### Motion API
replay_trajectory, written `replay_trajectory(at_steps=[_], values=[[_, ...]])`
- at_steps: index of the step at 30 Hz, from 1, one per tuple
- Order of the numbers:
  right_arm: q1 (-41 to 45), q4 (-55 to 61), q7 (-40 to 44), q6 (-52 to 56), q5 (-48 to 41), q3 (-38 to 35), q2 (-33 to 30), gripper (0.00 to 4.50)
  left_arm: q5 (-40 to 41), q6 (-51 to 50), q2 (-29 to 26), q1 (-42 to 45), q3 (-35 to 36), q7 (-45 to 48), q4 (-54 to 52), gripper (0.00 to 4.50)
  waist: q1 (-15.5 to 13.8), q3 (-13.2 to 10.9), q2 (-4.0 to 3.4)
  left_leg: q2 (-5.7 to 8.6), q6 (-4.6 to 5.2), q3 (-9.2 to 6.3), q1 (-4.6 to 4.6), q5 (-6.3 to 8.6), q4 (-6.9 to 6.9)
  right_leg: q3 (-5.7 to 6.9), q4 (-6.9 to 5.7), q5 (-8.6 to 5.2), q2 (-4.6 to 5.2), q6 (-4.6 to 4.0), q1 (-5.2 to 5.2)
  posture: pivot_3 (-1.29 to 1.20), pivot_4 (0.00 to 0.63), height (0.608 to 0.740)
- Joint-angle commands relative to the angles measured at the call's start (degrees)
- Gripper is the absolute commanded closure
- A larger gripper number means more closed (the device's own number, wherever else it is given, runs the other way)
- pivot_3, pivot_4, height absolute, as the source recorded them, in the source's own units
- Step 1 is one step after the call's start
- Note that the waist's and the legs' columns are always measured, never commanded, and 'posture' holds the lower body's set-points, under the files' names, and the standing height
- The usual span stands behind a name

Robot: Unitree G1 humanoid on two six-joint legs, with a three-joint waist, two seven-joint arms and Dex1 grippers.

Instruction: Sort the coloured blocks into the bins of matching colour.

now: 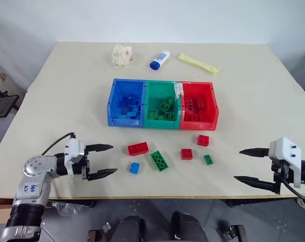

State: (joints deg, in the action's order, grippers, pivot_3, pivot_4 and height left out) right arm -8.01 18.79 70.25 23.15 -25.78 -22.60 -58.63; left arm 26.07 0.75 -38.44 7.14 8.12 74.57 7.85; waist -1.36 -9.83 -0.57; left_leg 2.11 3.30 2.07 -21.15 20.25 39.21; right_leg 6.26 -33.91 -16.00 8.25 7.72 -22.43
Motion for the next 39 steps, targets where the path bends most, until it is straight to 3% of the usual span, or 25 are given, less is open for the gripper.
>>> replay_trajectory(at_steps=[1, 9, 18, 21, 31, 39], values=[[5.3, 2.4, -0.8, 2.1, 0.1, 6.5, -1.1, 0.00, 2.5, -2.7, -1.2, -2.9, 0.9, -0.1, -6.6, 0.04, 0.1, 0.0, 0.03, 0.05, 0.02, 0.00, -0.01, -0.01, 0.01, 0.00, 0.03, 0.00, 0.06, 0.00, 0.01, 0.00, 0.150, 0.740], [17.0, -6.2, -1.6, -0.7, 6.8, 21.2, 2.6, 0.00, 3.2, -5.9, -1.6, -6.3, 2.0, -2.5, -12.6, 0.04, 0.0, 0.0, 0.03, 0.10, 0.05, -0.04, -0.03, -0.03, 0.05, 0.04, -0.03, -0.01, 0.15, -0.02, 0.00, 0.00, 0.150, 0.740], [21.2, -15.9, -1.2, -5.0, 10.5, 26.0, 6.0, 0.00, 3.8, -6.8, -1.4, -9.8, 3.4, -4.3, -15.9, 0.04, 0.1, 0.0, 0.03, 0.09, 0.06, 0.01, -0.03, -0.03, 0.05, 0.16, -0.02, -0.01, 0.07, -0.01, 0.01, 0.00, 0.150, 0.740], [21.7, -17.3, -1.1, -4.6, 10.3, 26.5, 7.0, 0.64, 3.6, -6.8, -1.3, -9.9, 3.5, -4.9, -15.8, 0.00, 0.2, 0.0, 0.03, 0.08, 0.06, 0.01, 0.02, -0.03, 0.06, 0.20, -0.03, 0.00, 0.05, -0.01, 0.06, 0.00, 0.150, 0.740], [21.0, -16.1, -3.4, -3.8, 10.3, 26.0, 9.3, 4.00, 3.1, -6.0, -0.8, -8.7, 2.9, -6.2, -14.7, 0.00, 0.2, 0.0, 0.03, 0.06, 0.05, 0.00, 0.03, -0.03, 0.06, 0.23, -0.05, 0.00, 0.02, -0.01, 0.05, 0.00, 0.150, 0.740], [21.1, -10.9, -6.6, -1.4, 7.3, 21.9, 10.0, 4.07, 2.1, -4.8, 0.0, -5.9, 2.1, -6.7, -11.7, 0.00, 0.1, 0.0, 0.03, 0.06, 0.05, 0.02, 0.01, -0.03, 0.06, 0.30, -0.08, -0.01, -0.01, -0.01, 0.02, 0.00, 0.150, 0.740]])
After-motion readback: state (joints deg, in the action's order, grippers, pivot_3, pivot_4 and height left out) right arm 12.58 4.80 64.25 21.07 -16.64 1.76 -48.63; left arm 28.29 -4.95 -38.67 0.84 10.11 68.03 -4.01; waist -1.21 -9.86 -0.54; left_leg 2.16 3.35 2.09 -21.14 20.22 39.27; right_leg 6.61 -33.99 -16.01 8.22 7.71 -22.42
